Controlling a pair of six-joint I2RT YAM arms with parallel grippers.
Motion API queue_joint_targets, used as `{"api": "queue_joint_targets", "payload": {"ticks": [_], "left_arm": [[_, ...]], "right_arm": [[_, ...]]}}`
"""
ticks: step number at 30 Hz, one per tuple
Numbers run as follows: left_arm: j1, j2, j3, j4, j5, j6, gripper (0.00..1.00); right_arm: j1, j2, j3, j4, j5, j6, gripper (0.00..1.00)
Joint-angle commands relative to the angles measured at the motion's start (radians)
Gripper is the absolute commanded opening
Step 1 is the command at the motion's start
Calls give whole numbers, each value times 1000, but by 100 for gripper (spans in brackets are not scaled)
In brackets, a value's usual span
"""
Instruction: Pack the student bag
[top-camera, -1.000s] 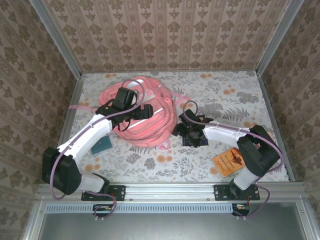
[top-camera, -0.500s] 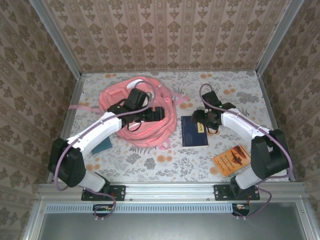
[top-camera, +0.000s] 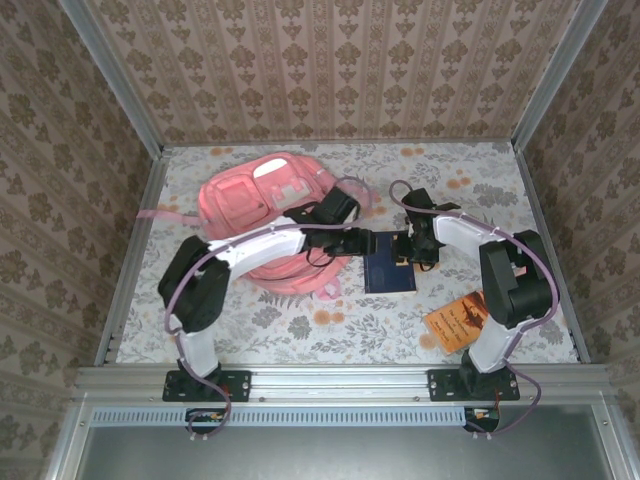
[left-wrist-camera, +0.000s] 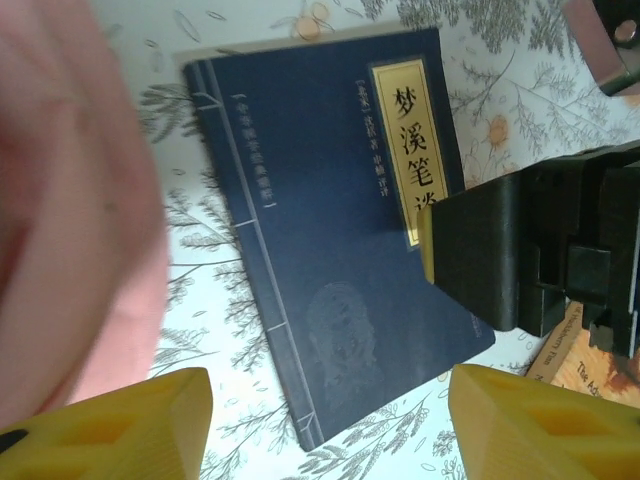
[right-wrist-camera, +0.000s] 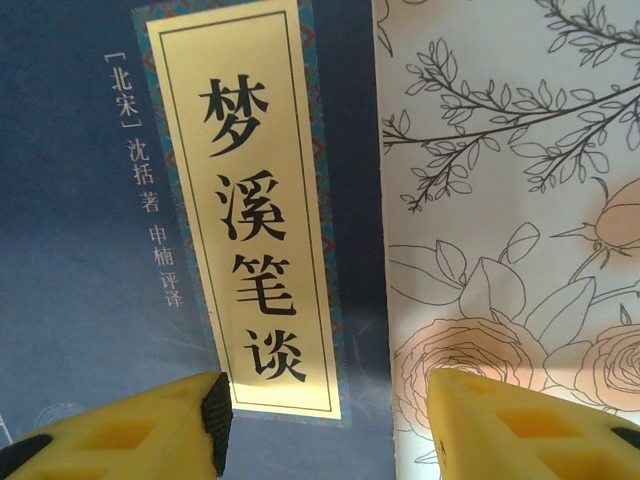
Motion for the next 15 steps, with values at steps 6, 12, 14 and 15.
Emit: {"api": "queue_joint_targets", "payload": {"ticks": [6,12,14,15], "left_arm": [[-22,145,113,-103,-28,8,52],[-21,232,168,-96,-16,19,36],[-21,262,199,-135,-49,27,33],[-21,273,205,-143,-56,30,32]], "right_arm": [[-8,29,3,-2,-50,-18,48],[-9,31,-2,1,-50,-17,47],[-10,34,-3,3,-54,-18,46],[-10,36,-3,6,-58,-17,46]]}}
